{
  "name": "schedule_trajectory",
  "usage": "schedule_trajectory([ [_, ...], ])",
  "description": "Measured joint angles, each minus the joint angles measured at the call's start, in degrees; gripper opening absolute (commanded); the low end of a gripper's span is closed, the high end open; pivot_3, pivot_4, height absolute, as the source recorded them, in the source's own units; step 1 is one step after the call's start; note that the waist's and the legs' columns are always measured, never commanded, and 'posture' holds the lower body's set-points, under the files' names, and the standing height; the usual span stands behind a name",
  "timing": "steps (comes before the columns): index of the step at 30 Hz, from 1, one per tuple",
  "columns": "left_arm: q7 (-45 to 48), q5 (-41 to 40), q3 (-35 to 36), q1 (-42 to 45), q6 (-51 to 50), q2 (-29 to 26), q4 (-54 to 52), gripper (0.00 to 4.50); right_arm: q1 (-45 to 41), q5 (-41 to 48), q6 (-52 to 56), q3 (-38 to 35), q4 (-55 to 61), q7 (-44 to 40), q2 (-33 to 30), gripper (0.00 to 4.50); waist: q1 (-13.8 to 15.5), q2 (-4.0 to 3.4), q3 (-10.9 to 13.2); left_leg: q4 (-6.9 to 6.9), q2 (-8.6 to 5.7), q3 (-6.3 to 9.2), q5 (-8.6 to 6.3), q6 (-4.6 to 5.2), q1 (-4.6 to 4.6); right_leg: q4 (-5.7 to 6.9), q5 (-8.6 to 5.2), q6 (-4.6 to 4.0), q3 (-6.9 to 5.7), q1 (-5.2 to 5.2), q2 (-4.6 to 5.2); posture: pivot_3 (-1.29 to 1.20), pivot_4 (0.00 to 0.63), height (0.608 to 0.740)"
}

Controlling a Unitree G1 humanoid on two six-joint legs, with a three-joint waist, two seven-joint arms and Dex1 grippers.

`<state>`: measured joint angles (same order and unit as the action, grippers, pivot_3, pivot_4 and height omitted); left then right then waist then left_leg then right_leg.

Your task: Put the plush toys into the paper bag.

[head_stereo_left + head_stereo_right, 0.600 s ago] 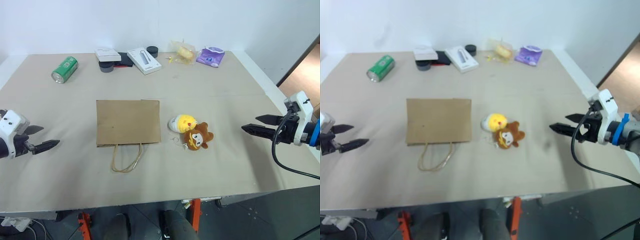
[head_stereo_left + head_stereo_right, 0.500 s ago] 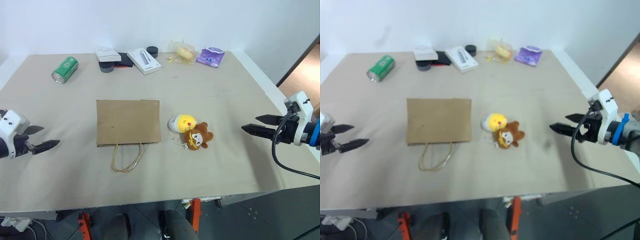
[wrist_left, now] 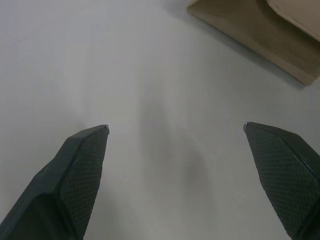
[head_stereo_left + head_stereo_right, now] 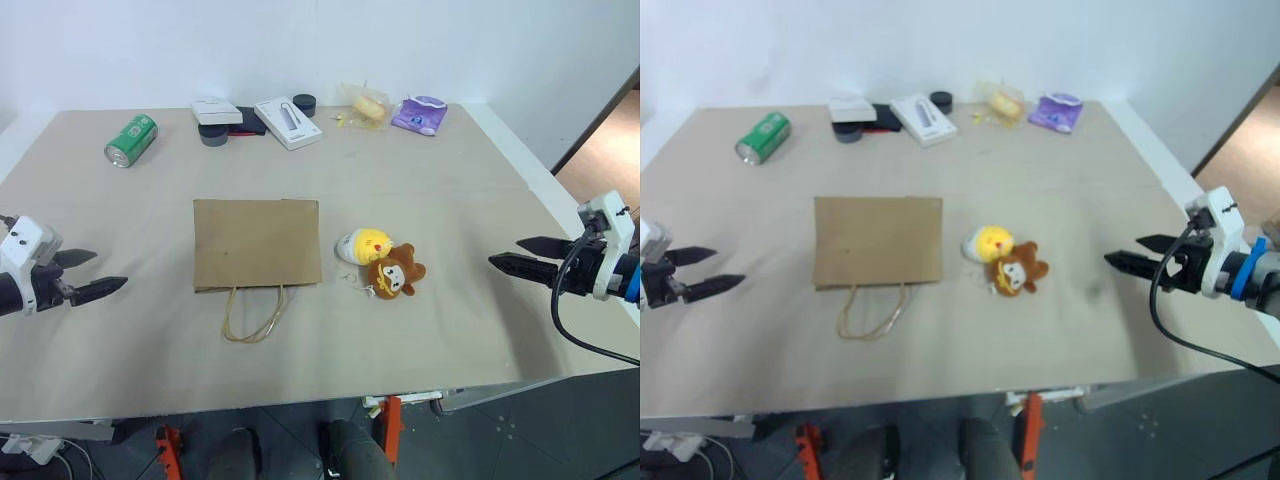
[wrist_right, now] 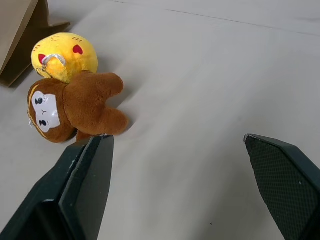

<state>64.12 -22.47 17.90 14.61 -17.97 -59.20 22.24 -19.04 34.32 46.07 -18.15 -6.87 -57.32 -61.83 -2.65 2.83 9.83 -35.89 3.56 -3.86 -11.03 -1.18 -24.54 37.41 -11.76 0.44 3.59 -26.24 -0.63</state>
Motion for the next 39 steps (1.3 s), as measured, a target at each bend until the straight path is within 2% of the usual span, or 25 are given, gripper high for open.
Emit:
schedule_trajectory([
  [6,-0.9,0.9,0.0,1.4,1.2,0.3,1.8,4.46,0.8,2.0,0.9,-2.4,0.0,-1.8,0.2,4.50,0.0,0.00,0.0,-0.10,0.00,0.02,0.00,0.00,0.00,0.05,0.02,0.03,0.01,0.04,-0.01,0.00,0.150,0.740],
  [7,-2.9,1.7,0.0,4.5,4.1,2.1,2.5,4.46,2.2,2.3,-2.0,-3.2,1.3,-3.8,1.1,4.50,0.1,0.01,0.0,-0.26,0.00,0.09,0.00,0.00,0.01,0.08,0.05,0.07,-0.03,0.12,-0.05,0.00,0.150,0.740],
  [9,-3.0,1.6,0.0,5.2,4.7,2.5,2.5,4.46,2.6,2.6,-3.2,-3.3,2.4,-4.6,1.6,4.50,0.1,0.01,0.0,-0.30,0.01,0.09,0.00,0.00,0.00,0.09,0.07,0.09,-0.02,0.14,-0.05,0.00,0.150,0.740],
  [11,-3.0,1.7,-0.1,7.2,7.1,4.5,1.9,4.46,4.5,5.0,-3.7,-4.4,8.1,-6.9,2.7,4.50,0.2,-0.06,0.0,-0.38,-0.01,0.09,0.00,0.00,0.02,0.14,0.09,0.13,0.01,0.18,-0.03,0.00,0.150,0.740],
  [13,-3.3,1.6,-2.2,11.2,11.1,9.0,-1.6,4.46,4.2,11.0,-3.4,-2.1,21.1,-10.2,3.8,4.50,0.2,-0.07,0.0,-0.60,0.00,0.22,0.00,0.00,0.02,0.30,0.12,0.17,-0.04,0.28,-0.08,0.00,0.150,0.740],
  [16,-3.3,1.0,-3.6,13.2,13.7,11.6,-5.1,4.46,0.7,15.1,-2.4,-0.6,27.2,-10.4,5.0,4.50,0.2,-0.01,-0.1,-0.73,0.00,0.22,0.00,0.00,0.06,0.30,0.20,0.23,-0.01,0.37,-0.07,0.00,0.150,0.740],
  [20,0.3,5.4,-10.2,12.5,30.7,15.4,-13.8,4.46,-3.8,13.5,-6.2,6.9,31.6,-9.6,8.9,4.50,0.1,0.07,-0.1,-0.75,-0.05,0.08,0.01,0.01,0.37,0.28,0.16,0.15,0.14,0.68,-0.02,0.00,0.150,0.740],
  [21,2.6,7.8,-11.4,11.3,41.0,15.4,-12.8,4.46,-3.8,12.5,-7.1,7.6,31.5,-9.5,9.4,4.50,0.1,0.06,-0.1,-0.73,-0.04,0.06,0.01,0.01,0.42,0.28,0.16,0.15,0.18,0.69,-0.03,0.00,0.150,0.740],
  [22,3.0,8.1,-11.6,11.1,42.8,15.4,-12.7,4.46,-3.8,12.3,-7.3,7.7,31.5,-9.5,9.4,4.50,0.1,0.06,-0.1,-0.73,-0.04,0.05,0.01,0.01,0.43,0.28,0.16,0.15,0.19,0.69,-0.03,0.00,0.150,0.740],
  [24,5.1,9.1,-12.1,10.4,55.0,15.7,-9.4,4.46,-3.8,11.1,-8.5,8.6,31.5,-9.0,9.7,4.50,0.1,0.06,-0.1,-0.73,0.01,0.09,0.01,0.01,0.43,0.29,0.19,0.16,0.14,0.69,-0.06,0.00,0.150,0.740],
  [25,6.7,9.2,-12.9,9.8,64.6,15.7,-6.2,4.46,-3.5,10.3,-9.3,8.9,31.4,-8.7,9.8,4.50,0.1,0.05,-0.1,-0.72,0.02,0.08,0.01,0.01,0.43,0.29,0.19,0.16,0.14,0.69,-0.06,0.00,0.150,0.740],
  [28,7.4,9.3,-13.1,9.4,68.9,15.7,-4.6,4.46,-3.1,10.1,-9.6,8.9,31.4,-8.6,9.8,4.50,0.1,0.05,-0.1,-0.73,0.02,0.08,0.01,0.01,0.45,0.29,0.19,0.16,0.14,0.72,-0.05,0.00,0.150,0.740],
  [33,8.0,12.2,-15.1,10.8,89.1,15.1,8.1,4.46,-0.8,9.7,-10.2,8.8,31.5,-7.6,9.8,4.50,0.2,0.05,-0.1,-0.76,0.01,0.04,0.02,0.02,0.50,0.29,0.18,0.14,0.16,0.77,-0.02,0.00,0.150,0.740],
  [36,6.0,14.4,-18.5,12.6,97.4,15.0,13.7,4.46,-0.2,9.8,-10.5,8.7,32.1,-6.6,9.8,4.50,0.2,0.05,-0.1,-0.77,0.02,0.01,0.02,0.04,0.53,0.29,0.22,0.19,0.14,0.83,0.00,0.00,0.150,0.740],
  [39,3.7,15.7,-20.4,13.6,100.3,14.5,16.3,4.46,0.3,9.7,-10.8,8.7,32.1,-6.2,9.8,4.50,0.1,0.05,-0.1,-0.77,0.03,0.01,0.02,0.04,0.55,0.29,0.25,0.26,0.14,0.83,-0.01,0.00,0.150,0.740],
])
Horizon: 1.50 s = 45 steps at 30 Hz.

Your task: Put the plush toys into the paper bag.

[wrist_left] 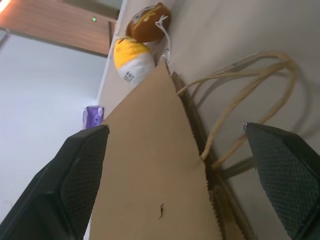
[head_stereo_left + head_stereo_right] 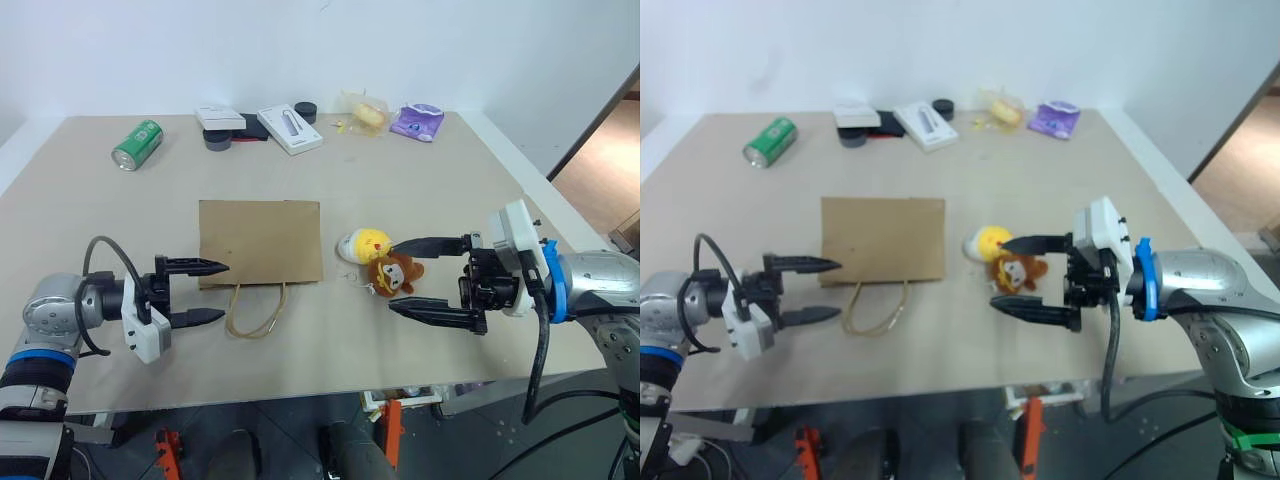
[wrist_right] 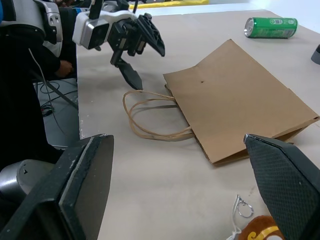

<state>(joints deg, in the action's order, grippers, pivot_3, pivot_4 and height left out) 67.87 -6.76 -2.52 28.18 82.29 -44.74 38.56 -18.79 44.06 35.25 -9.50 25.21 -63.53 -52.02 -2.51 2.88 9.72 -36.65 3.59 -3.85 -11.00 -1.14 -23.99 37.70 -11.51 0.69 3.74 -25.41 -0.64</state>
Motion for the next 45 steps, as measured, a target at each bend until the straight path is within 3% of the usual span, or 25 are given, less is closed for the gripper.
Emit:
schedule_trajectory([
  [20,-18.3,10.8,-6.8,0.9,2.9,-1.5,1.7,4.46,0.3,0.2,-0.4,0.0,0.6,1.8,0.0,4.50,0.0,0.00,0.0,0.01,0.03,-0.03,0.00,0.00,0.02,0.00,0.00,0.00,0.00,0.01,-0.01,0.00,0.150,0.740],
  [23,-20.3,12.4,-8.1,0.9,2.1,-0.7,1.6,3.63,0.2,0.2,-0.4,0.0,0.6,2.7,0.1,4.50,0.0,0.00,0.0,0.01,0.02,-0.03,0.00,0.00,0.02,0.00,0.00,0.00,-0.01,0.02,0.00,0.00,0.150,0.740],
  [30,-22.6,12.6,-11.9,0.2,-2.7,-0.4,0.3,0.03,0.4,1.1,0.4,0.0,2.1,5.1,1.0,4.50,0.0,0.00,0.0,0.04,0.05,-0.02,0.00,0.00,0.04,0.00,-0.01,-0.02,-0.02,0.02,-0.02,0.00,0.150,0.740],
  [33,-22.6,11.0,-13.4,-0.4,-6.6,-0.3,-2.2,0.01,0.7,1.5,0.8,0.0,2.8,6.2,1.5,4.50,0.0,0.00,0.0,0.03,0.04,-0.03,0.00,0.00,0.03,0.00,0.00,0.00,0.00,0.02,-0.01,0.00,0.150,0.740],
  [36,-22.3,2.8,-13.6,-2.9,-18.6,0.5,-11.0,0.00,1.5,1.5,1.1,0.1,2.8,8.8,3.6,3.66,0.0,0.01,0.0,0.01,0.05,-0.03,0.00,0.00,0.02,0.00,0.00,0.00,0.01,0.03,0.00,0.00,0.150,0.740],
  [39,-22.4,-5.4,-13.3,-4.2,-31.7,1.5,-22.7,0.00,1.9,-0.4,1.0,1.9,2.6,13.2,7.7,2.44,-0.1,0.03,0.0,0.00,0.05,0.01,0.00,0.00,0.03,0.01,0.01,0.02,-0.02,0.04,-0.03,0.00,0.150,0.740],
  [40,-22.5,-7.8,-12.7,-4.2,-36.4,1.6,-27.5,0.00,2.4,-2.4,0.7,3.9,2.2,15.2,9.9,1.64,-0.1,0.02,0.0,0.01,0.05,0.01,0.00,0.00,0.08,0.02,0.01,0.01,-0.01,0.06,-0.05,0.00,0.150,0.740],
  [42,-22.5,-9.1,-12.0,-4.4,-39.1,1.6,-30.1,0.00,2.8,-3.8,0.7,5.8,1.5,16.6,11.3,0.97,-0.1,-0.02,0.0,0.03,0.04,-0.03,0.00,0.00,0.15,0.04,0.00,0.00,0.04,0.07,-0.07,0.00,0.150,0.740],
  [44,-22.9,-10.4,-10.1,-5.6,-45.5,2.6,-34.6,0.00,2.2,-9.0,-1.4,10.6,-2.2,21.6,18.8,0.12,-0.4,0.01,0.0,0.06,0.07,-0.01,0.01,0.00,0.31,0.10,-0.03,-0.06,0.05,0.15,-0.14,0.00,0.150,0.740],
  [45,-22.9,-10.5,-10.0,-5.7,-46.2,2.9,-35.2,0.00,1.9,-9.9,-1.8,11.7,-3.2,22.4,20.3,0.05,-0.4,0.01,0.0,0.07,0.07,-0.01,0.01,0.00,0.33,0.12,-0.03,-0.08,0.06,0.15,-0.15,0.00,0.150,0.740],
])
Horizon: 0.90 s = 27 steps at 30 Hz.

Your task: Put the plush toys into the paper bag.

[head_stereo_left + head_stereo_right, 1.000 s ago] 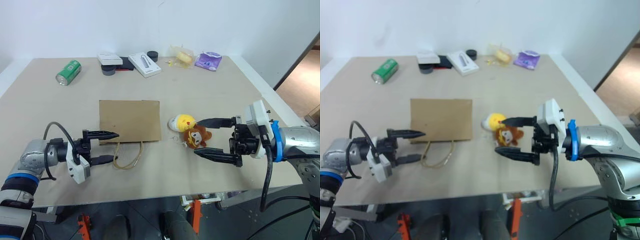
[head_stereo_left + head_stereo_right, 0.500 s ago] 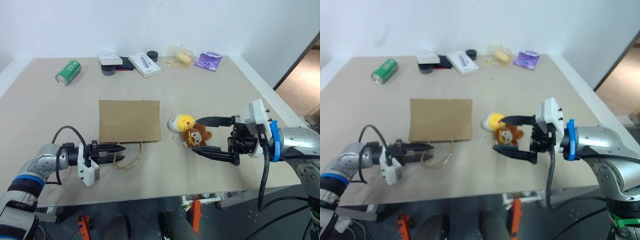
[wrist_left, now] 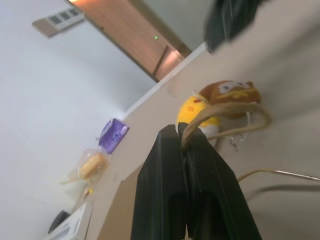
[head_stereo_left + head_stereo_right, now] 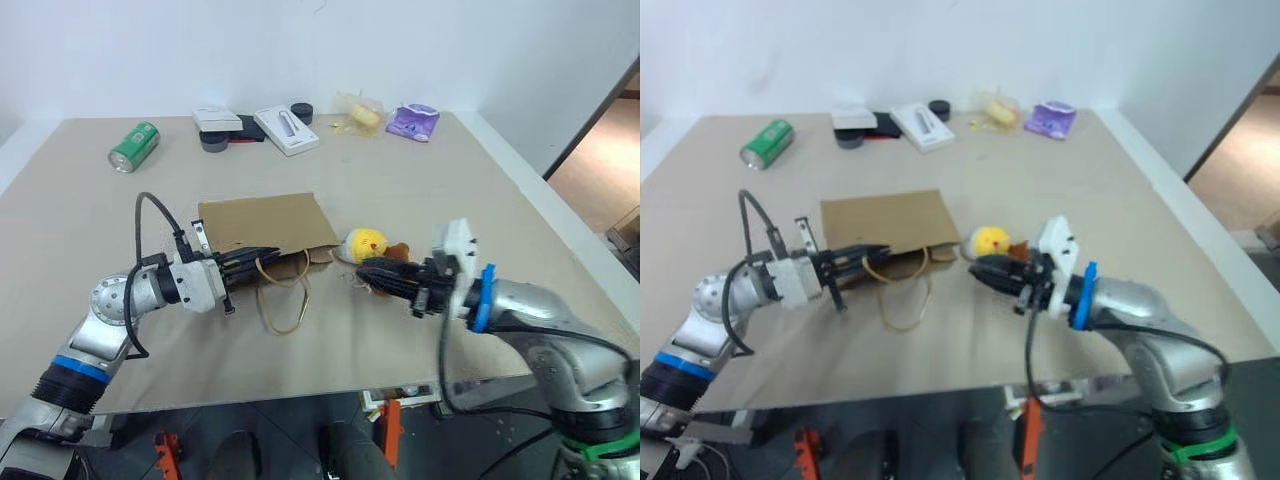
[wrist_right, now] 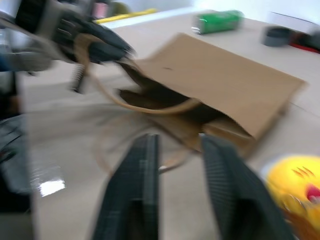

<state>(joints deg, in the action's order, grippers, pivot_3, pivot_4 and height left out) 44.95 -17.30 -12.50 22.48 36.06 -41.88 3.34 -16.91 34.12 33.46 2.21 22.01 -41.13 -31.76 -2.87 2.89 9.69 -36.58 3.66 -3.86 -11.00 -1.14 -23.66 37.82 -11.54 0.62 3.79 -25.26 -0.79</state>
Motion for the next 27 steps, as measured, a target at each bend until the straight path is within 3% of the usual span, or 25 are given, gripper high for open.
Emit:
schedule_trajectory([
  [4,0.1,0.0,1.7,-1.7,-3.9,1.7,-2.9,0.00,-5.9,-8.6,-4.4,7.5,-11.8,5.3,10.8,0.05,0.1,-0.01,0.0,0.01,-0.05,-0.02,0.07,0.02,0.12,0.18,-0.12,-0.22,0.09,0.00,-0.02,0.00,0.150,0.740],
  [12,-1.0,0.8,4.2,-2.9,-9.1,5.1,-6.5,0.00,-13.1,-17.8,-12.3,11.1,-31.1,10.9,23.8,0.05,0.1,0.00,0.0,0.02,-0.09,-0.04,0.07,0.02,0.04,0.19,-0.05,-0.06,0.11,-0.03,0.02,0.00,0.150,0.740],
  [16,-4.7,1.7,6.9,-3.3,-11.6,7.7,-8.5,0.00,-14.7,-21.7,-12.2,11.6,-37.2,14.2,26.7,0.05,0.2,0.00,0.0,0.04,-0.08,0.04,0.07,0.02,0.00,0.19,-0.07,-0.07,0.05,-0.04,0.02,0.00,0.150,0.740],
  [27,-15.7,8.4,14.3,-1.4,-12.6,13.5,-13.9,0.00,-15.6,-23.3,-3.9,10.6,-34.9,17.8,27.9,0.05,0.2,0.09,-0.2,0.05,-0.11,0.02,0.08,0.03,0.34,0.19,-0.18,-0.26,0.07,0.27,0.06,0.00,0.150,0.740],
])
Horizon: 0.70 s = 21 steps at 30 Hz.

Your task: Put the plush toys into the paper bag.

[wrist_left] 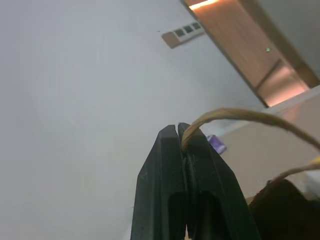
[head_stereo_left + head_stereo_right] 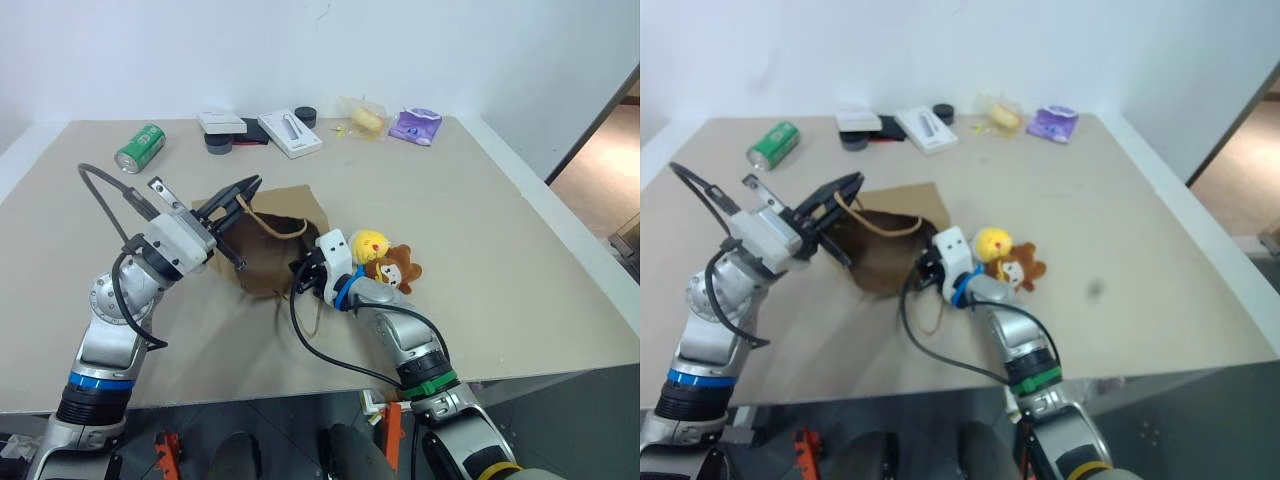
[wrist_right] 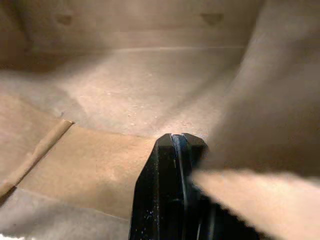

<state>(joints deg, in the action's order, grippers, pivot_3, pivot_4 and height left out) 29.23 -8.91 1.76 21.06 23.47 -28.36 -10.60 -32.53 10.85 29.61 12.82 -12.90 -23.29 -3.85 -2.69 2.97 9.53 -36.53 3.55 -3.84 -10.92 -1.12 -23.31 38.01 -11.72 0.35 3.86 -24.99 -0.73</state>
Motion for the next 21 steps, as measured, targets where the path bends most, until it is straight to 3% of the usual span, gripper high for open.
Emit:
schedule_trajectory([
  [14,-5.2,3.6,1.4,3.4,-1.7,2.1,-1.7,0.00,-0.1,-0.6,1.3,0.0,0.9,0.0,-0.1,0.05,0.0,0.00,0.0,0.02,0.00,0.00,0.00,0.00,-0.02,0.00,0.04,0.09,0.00,-0.02,0.00,0.00,0.150,0.740],
  [21,-2.4,3.9,-1.5,-2.0,-0.9,2.6,-1.9,0.00,1.6,0.5,-2.0,-1.6,3.7,-1.7,-0.4,0.05,0.0,-0.01,0.0,0.07,0.00,-0.07,0.00,0.00,-0.12,-0.01,-0.02,0.01,0.06,-0.16,0.01,0.00,0.150,0.740],
])
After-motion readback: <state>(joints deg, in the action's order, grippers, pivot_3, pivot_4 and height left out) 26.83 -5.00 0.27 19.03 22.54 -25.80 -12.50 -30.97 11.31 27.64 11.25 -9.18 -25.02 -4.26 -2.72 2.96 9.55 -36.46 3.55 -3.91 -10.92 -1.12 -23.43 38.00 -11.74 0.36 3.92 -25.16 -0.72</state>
